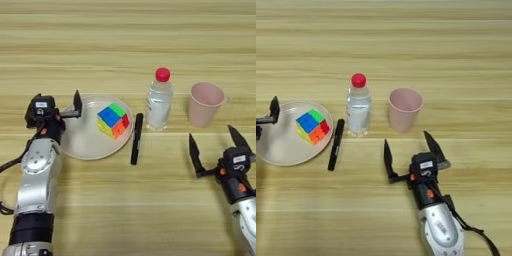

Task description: Move the objects on the table

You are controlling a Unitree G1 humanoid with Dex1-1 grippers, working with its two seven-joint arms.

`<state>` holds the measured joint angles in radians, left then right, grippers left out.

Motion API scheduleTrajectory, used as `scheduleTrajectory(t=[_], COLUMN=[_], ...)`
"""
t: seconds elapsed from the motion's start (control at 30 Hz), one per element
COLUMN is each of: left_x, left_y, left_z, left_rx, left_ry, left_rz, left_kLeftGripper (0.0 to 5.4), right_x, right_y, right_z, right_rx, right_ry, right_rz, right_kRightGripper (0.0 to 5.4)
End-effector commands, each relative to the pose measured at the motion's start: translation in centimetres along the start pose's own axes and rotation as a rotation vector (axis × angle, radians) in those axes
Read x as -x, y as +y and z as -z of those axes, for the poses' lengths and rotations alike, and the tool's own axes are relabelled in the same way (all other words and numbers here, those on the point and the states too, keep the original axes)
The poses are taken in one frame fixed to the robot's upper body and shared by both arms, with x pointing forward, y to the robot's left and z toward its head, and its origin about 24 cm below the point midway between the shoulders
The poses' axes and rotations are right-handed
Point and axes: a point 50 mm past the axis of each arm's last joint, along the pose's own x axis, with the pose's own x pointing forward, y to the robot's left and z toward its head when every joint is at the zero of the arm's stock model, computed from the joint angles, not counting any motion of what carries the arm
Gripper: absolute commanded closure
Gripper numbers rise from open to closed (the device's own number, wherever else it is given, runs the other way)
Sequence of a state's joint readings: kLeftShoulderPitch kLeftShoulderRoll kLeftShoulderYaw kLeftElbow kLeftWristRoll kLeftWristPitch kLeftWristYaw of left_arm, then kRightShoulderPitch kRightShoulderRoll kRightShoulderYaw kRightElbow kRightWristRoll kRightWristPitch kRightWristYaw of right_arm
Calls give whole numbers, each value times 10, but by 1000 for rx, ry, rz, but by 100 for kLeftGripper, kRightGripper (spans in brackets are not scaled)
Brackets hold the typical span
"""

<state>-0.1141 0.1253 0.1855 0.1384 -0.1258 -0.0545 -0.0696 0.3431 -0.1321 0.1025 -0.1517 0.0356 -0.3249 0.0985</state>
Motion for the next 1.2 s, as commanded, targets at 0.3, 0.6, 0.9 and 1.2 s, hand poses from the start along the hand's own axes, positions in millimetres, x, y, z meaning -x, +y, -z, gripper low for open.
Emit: scheduleTrajectory(t=[0.3,0.6,0.9,1.2], left_x=[10,24,36,42], left_y=[-13,-25,-31,-39], left_z=[-9,-8,3,8], left_rx=[12,-13,-29,-45], left_ry=[-53,-40,3,3], left_rz=[158,301,413,500], left_kLeftGripper=[0,0,0,0], right_x=[2,1,3,3], right_y=[-32,-32,-38,-37], right_z=[4,10,11,13], right_rx=[-13,-12,-14,-37], right_ry=[7,25,30,29], right_rz=[134,126,146,146], right_kRightGripper=[3,3,3,3])
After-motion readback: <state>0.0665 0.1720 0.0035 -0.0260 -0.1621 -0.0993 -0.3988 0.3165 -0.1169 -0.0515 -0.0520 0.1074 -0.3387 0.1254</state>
